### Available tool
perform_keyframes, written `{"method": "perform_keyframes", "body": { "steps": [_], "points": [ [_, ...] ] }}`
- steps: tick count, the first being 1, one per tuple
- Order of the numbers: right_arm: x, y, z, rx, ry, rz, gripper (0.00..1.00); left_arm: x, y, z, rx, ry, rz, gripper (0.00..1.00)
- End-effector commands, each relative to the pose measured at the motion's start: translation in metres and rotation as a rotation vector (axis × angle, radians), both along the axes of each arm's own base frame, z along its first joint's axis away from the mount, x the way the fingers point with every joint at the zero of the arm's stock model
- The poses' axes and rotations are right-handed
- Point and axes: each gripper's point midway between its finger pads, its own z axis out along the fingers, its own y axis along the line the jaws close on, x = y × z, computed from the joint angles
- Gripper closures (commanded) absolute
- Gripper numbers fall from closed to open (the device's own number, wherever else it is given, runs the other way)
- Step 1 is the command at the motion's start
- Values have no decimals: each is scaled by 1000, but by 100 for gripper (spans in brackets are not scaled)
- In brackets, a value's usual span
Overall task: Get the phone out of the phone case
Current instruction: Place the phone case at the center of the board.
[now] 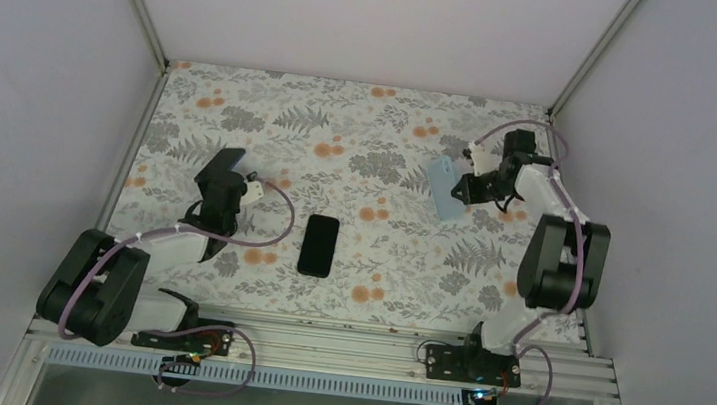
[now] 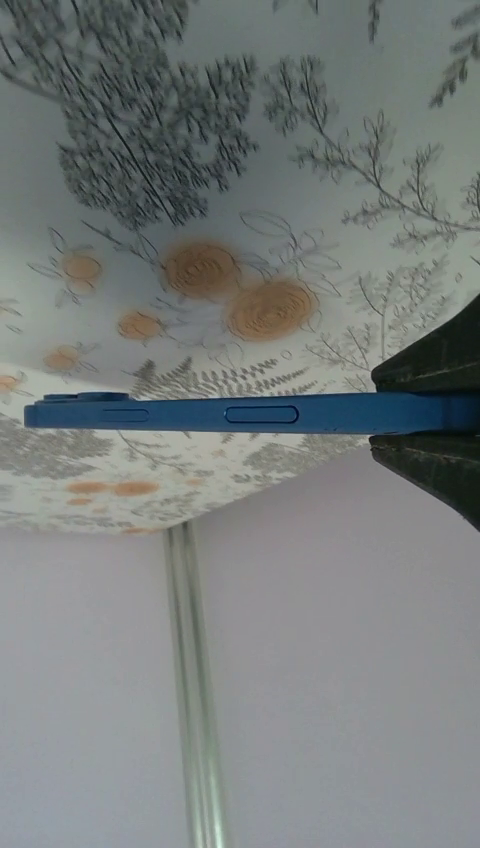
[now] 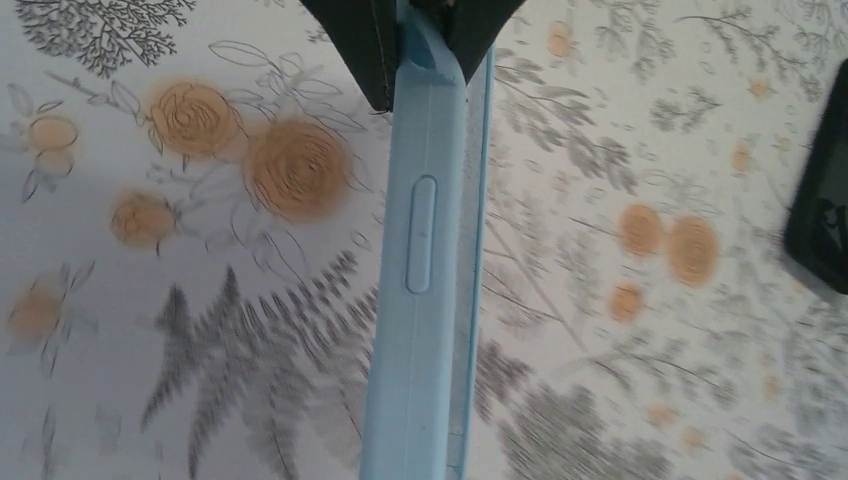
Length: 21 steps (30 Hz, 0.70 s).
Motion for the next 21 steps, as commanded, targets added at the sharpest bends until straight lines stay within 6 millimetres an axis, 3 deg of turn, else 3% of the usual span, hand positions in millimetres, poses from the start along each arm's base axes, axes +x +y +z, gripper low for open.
{"method": "perform_keyframes", "body": {
  "steps": [1,5,11,12,15,20,21],
  "points": [
    [-4,-12,-39,80,169,6,96,-1,-19,6,-87,-11,-105,98],
    [8,-28,-59,59,211,-32,96,-12,-26,-16,-132,68,-140,98],
    [19,-31,-71,70,252,-43,96,-17,-28,-35,-167,123,-127,98],
    [20,-33,-71,62,252,-48,91,-18,-30,-36,-181,130,-135,97],
    [23,-40,-70,30,242,-64,59,-24,-37,-44,-220,178,-160,81],
    [36,-66,-44,-104,148,-133,28,-31,-53,-54,-291,292,-210,59],
    [38,-72,-34,-142,118,-141,12,-34,-57,-56,-307,324,-221,48]
  ]
}}
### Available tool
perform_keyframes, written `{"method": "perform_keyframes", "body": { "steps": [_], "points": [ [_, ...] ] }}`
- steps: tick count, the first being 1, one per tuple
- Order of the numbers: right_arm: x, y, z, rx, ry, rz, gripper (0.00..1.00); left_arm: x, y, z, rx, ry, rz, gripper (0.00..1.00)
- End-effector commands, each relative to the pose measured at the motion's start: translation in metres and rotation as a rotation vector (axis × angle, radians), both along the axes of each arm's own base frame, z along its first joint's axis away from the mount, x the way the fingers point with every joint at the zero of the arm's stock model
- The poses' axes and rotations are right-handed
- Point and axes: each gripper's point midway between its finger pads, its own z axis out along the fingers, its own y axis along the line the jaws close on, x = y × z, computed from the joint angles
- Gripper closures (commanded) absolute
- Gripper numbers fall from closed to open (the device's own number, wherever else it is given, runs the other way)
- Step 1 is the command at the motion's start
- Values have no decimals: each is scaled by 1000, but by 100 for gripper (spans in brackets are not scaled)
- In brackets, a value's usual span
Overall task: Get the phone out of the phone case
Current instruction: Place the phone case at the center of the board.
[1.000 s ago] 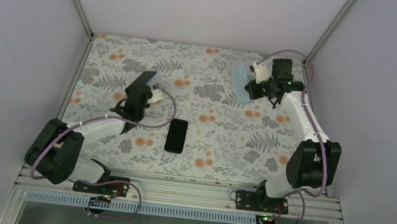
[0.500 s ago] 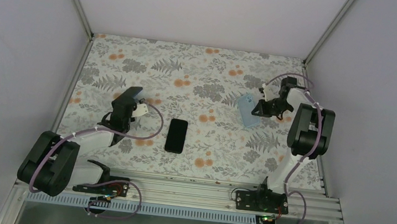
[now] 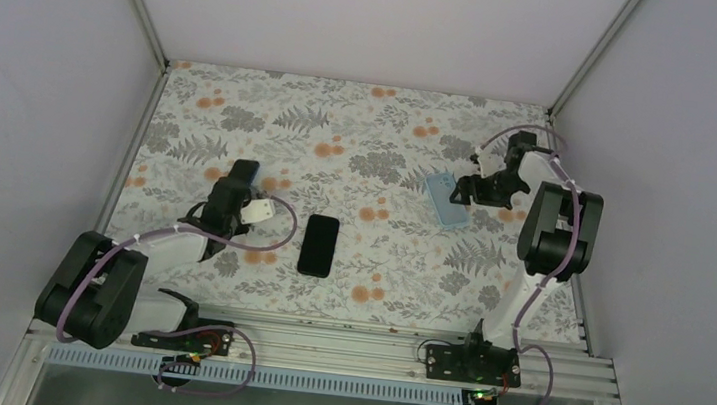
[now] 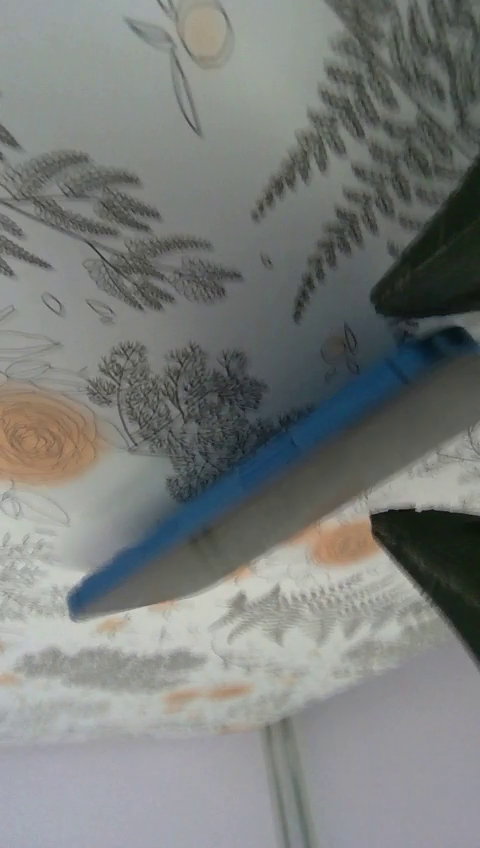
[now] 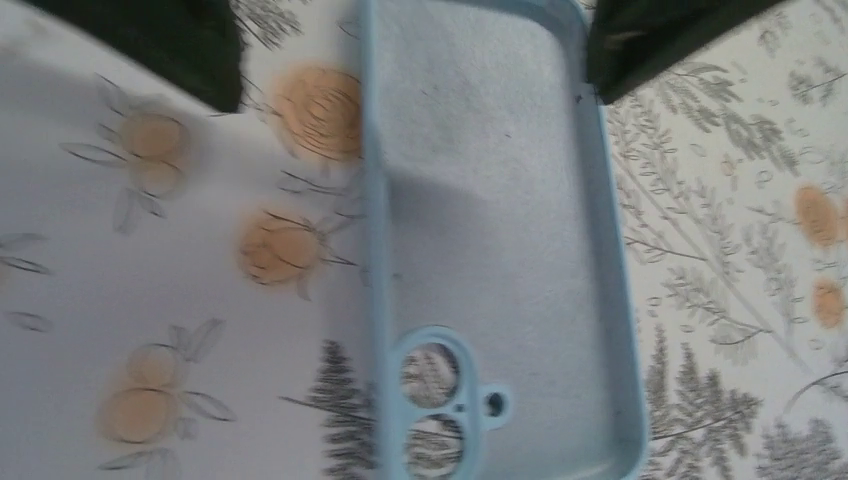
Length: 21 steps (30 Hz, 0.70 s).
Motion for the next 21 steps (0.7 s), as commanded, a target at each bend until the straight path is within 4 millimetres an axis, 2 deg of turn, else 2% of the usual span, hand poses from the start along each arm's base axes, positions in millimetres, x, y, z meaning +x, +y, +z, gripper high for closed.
{"method": "perform_keyframes", "body": {
  "steps": [1,4,6,8,10,11,12,14,16,17,18,21],
  "points": [
    [20,-32,49,-177,-157,-31,2,-9,-22,-8,-97,139,-69,38],
    [17,-30,94,-236,-274,26,0,-22,-38,-3,-170,242,-118,27],
    [10,-19,126,-264,-362,87,0,-36,-53,12,-259,344,-146,23],
    [-1,0,162,-270,-467,155,0,-45,-76,44,-401,437,-195,22],
    [-20,29,181,-229,-532,255,0,-53,-97,85,-531,506,-254,22],
    [-34,52,187,-193,-551,337,0,-53,-105,109,-584,511,-281,22],
    [-50,74,190,-155,-565,420,0,-48,-113,141,-632,477,-312,21],
    [-87,116,186,-84,-572,592,0,-43,-117,192,-698,398,-351,20],
    [-119,150,181,-18,-583,740,0,-31,-112,239,-754,273,-348,9],
    [-132,166,179,12,-589,800,0,-24,-106,258,-771,205,-334,3],
    [-143,179,175,37,-587,853,0,-16,-100,275,-782,135,-307,0],
    [-174,217,154,86,-542,1002,0,7,-72,319,-812,-79,-189,0]
  ]
}}
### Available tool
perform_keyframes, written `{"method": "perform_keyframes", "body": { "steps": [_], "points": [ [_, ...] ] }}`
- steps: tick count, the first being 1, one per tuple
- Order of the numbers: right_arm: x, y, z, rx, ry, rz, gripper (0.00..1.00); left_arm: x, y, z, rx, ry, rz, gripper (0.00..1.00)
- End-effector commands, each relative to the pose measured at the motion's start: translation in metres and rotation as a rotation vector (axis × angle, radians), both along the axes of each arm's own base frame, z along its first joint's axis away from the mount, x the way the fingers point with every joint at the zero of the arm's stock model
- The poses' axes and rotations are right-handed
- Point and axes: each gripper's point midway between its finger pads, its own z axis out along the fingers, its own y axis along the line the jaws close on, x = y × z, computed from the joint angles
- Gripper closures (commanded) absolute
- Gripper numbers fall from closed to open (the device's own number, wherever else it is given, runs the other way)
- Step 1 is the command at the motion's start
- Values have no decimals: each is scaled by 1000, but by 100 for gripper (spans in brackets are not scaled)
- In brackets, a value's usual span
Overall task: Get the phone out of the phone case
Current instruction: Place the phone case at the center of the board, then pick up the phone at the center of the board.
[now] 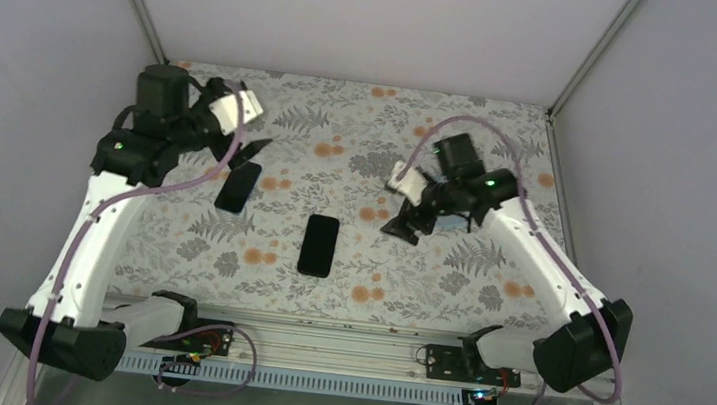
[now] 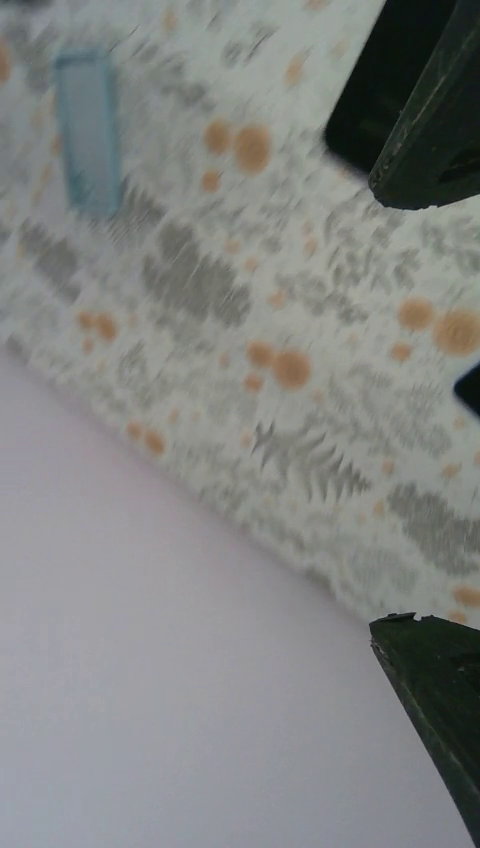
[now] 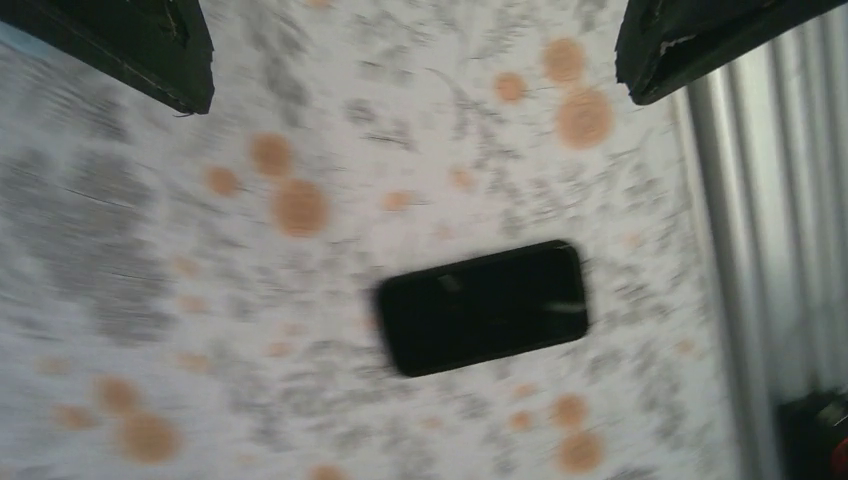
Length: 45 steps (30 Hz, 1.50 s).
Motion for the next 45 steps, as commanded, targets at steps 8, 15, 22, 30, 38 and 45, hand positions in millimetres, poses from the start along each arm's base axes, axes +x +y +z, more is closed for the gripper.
{"method": "perform_keyframes", "body": {
  "steps": [8,15,22,30,38,45],
  "points": [
    [-79,139,-108,-187,209,440,94,33,69,65,-183,-238,458,0],
    [-90,212,-158,-299,127,538,96,38,88,54,-172,-251,565,0],
    [-75,231,-195,-376,87,528,96,31,98,42,-144,-278,606,0],
    [-22,235,-196,-362,-6,366,96,36,100,28,-138,-266,623,0],
    [24,198,-201,-413,9,251,96,33,99,20,-134,-254,609,0],
    [30,150,-208,-464,80,213,96,30,95,19,-142,-245,588,0]
  ]
}}
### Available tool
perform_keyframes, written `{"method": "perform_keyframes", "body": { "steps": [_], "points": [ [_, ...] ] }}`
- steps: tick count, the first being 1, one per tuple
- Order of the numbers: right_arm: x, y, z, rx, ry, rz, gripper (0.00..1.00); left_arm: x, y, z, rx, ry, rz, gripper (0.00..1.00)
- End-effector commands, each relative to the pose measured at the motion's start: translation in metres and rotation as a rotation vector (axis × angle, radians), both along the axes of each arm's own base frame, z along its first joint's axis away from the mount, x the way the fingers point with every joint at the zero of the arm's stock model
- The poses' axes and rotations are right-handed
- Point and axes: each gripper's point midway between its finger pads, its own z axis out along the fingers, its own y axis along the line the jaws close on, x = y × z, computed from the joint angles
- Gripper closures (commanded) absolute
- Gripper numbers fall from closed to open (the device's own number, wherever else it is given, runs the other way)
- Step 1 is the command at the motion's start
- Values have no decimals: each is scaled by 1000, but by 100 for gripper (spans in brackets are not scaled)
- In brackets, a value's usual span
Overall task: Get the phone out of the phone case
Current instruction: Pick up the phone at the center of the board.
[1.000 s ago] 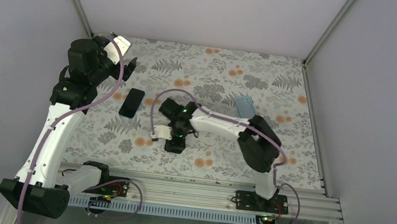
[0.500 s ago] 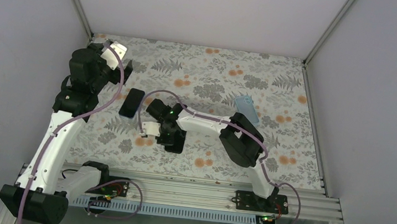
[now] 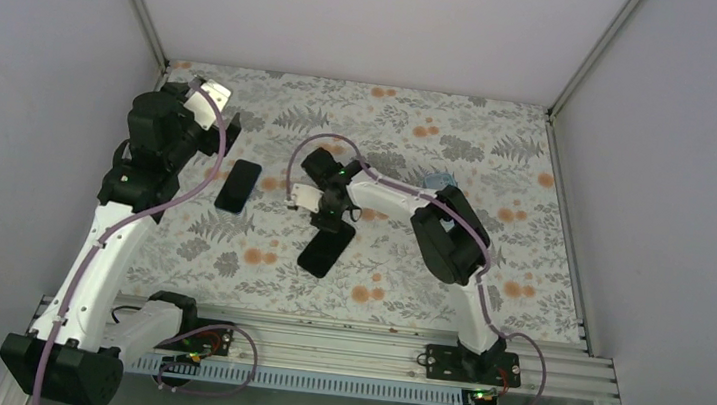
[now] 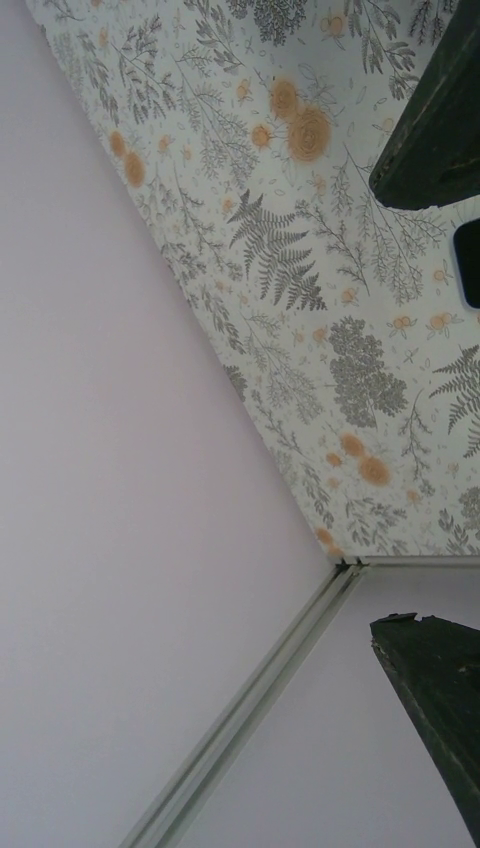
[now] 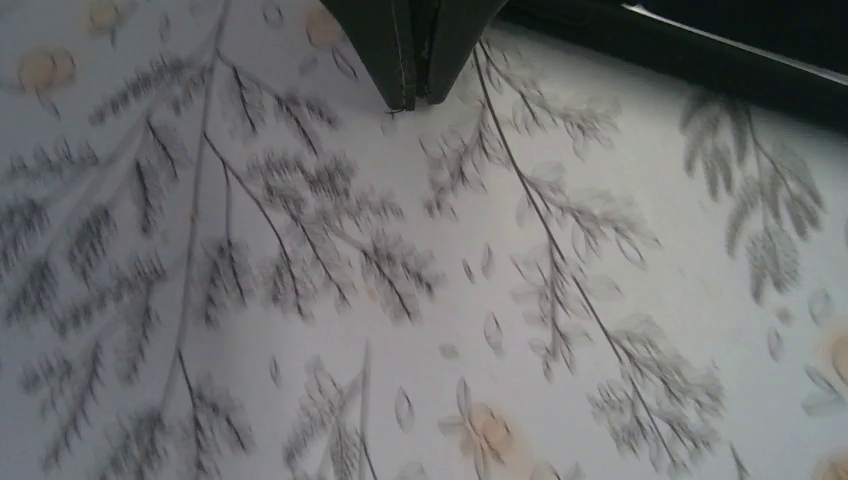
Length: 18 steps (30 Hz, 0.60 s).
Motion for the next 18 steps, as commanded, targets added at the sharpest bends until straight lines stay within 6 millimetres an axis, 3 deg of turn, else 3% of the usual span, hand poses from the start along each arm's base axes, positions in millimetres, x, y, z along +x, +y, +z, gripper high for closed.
{"method": "perform_keyframes", "body": {
  "steps": [1,7,11,14,18],
  "points": [
    [-9,-37,-6,-72,40,-18,96,-3,0,7,-13,-26,-6,0],
    [-33,-76,-10,-119,92,-51,96,-3,-3,2,-26,-12,-21,0],
    [-55,-90,2,-99,125,-45,96,-4,-2,0,-27,-15,-22,0],
    [-58,-96,14,-82,96,-59,95,-5,-4,3,-20,-28,-35,0],
    [-54,-97,42,-32,27,-54,33,-7,-3,8,-19,-37,-34,0]
  ]
}}
